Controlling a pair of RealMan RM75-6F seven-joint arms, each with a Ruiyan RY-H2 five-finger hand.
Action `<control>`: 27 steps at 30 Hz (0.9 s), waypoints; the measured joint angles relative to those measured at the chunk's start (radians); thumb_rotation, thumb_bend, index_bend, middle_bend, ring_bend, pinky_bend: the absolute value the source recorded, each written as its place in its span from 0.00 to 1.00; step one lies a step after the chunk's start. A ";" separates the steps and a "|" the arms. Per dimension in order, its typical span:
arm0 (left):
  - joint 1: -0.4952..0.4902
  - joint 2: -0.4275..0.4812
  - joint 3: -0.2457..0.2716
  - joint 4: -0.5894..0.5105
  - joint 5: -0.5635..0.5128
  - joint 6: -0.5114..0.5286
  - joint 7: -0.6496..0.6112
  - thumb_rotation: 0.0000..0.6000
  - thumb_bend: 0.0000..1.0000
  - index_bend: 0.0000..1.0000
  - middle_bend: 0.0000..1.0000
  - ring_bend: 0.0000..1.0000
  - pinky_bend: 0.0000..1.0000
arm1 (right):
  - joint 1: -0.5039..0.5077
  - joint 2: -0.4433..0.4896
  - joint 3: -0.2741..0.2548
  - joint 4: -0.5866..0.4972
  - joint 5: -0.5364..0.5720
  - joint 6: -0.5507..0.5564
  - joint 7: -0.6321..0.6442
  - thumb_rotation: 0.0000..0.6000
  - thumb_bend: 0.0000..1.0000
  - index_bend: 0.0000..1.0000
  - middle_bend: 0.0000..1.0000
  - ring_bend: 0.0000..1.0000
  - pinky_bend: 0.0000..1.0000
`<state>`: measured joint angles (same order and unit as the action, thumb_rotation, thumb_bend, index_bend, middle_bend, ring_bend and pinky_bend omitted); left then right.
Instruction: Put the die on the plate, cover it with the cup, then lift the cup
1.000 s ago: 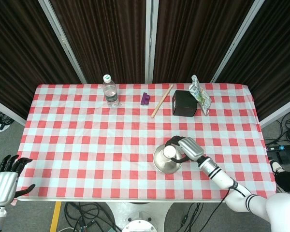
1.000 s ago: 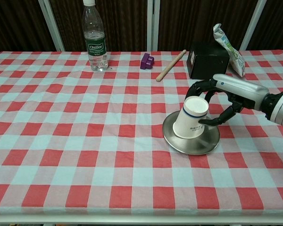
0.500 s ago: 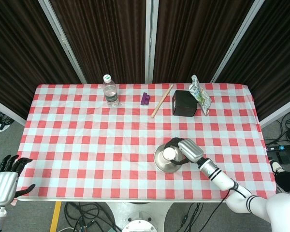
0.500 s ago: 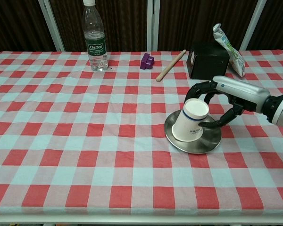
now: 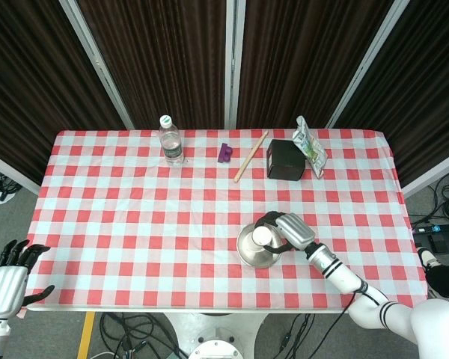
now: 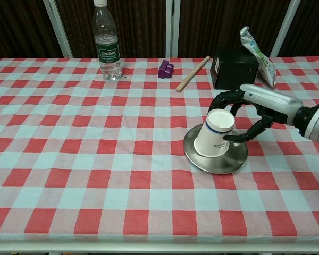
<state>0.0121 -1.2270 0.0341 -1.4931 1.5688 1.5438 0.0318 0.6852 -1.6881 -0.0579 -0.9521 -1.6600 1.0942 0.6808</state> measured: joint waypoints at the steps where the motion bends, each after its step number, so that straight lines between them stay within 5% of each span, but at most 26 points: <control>1: 0.000 0.000 0.000 0.000 0.000 -0.001 0.000 1.00 0.00 0.25 0.22 0.11 0.09 | 0.000 0.002 -0.007 -0.005 -0.009 0.005 0.002 1.00 0.21 0.39 0.43 0.25 0.35; 6: -0.004 0.000 -0.001 -0.001 0.004 -0.003 0.003 1.00 0.00 0.25 0.22 0.11 0.09 | -0.007 0.016 -0.035 -0.030 -0.040 0.032 -0.005 1.00 0.21 0.39 0.44 0.25 0.35; 14: -0.002 0.002 -0.001 -0.003 0.004 0.002 0.003 1.00 0.00 0.25 0.22 0.11 0.09 | -0.007 -0.003 0.012 0.027 0.018 0.004 -0.014 1.00 0.21 0.39 0.43 0.25 0.34; 20: -0.006 0.002 -0.002 -0.003 0.009 0.002 0.004 1.00 0.00 0.25 0.22 0.11 0.09 | -0.015 0.025 -0.012 -0.025 -0.002 0.017 -0.027 1.00 0.03 0.03 0.15 0.04 0.11; 27: -0.009 0.007 -0.007 -0.008 0.011 0.005 0.003 1.00 0.00 0.25 0.22 0.11 0.09 | -0.053 0.119 0.002 -0.136 0.023 0.064 -0.091 1.00 0.03 0.00 0.07 0.00 0.05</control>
<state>0.0031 -1.2203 0.0272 -1.5007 1.5802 1.5492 0.0349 0.6325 -1.5692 -0.0559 -1.0878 -1.6366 1.1583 0.5895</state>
